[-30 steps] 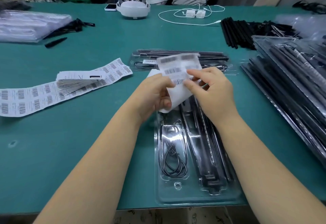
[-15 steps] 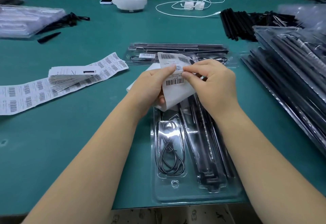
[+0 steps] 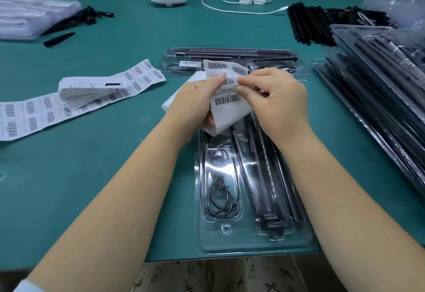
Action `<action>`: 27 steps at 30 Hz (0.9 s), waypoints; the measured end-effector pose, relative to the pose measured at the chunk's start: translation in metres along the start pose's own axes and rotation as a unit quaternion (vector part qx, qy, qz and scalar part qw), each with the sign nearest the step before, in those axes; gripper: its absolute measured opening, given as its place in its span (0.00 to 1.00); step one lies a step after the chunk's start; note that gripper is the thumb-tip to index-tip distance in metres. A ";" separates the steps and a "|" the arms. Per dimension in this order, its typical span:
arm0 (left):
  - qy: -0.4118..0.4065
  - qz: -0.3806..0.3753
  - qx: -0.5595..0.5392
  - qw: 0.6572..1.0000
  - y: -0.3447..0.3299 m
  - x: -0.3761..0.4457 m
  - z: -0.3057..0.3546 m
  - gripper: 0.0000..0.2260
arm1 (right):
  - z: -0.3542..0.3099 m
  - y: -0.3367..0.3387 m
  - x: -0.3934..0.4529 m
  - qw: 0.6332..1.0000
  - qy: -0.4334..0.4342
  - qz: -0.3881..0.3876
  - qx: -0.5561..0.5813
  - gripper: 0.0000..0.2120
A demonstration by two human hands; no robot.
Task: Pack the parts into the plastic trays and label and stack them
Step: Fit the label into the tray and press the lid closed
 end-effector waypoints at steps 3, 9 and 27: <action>0.016 0.012 -0.013 1.000 0.001 0.002 -0.004 0.14 | -0.002 0.000 0.000 1.000 0.014 0.010 0.002 0.07; 0.042 0.020 -0.014 0.999 0.003 0.006 -0.010 0.14 | -0.003 -0.003 0.000 0.999 0.036 0.000 -0.027 0.05; -0.079 0.223 -0.412 0.880 0.113 0.001 0.011 0.08 | 0.022 0.031 0.006 0.991 -0.067 0.108 0.044 0.12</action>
Point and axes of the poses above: each hand's wrist, its own x-axis towards the middle knuckle, its own y-axis out of the back of the hand, z = x × y, the point moved 7 cm from there along x, towards the middle knuckle, and after that the axes turned 4 degrees about x, right-handed, at the moved point
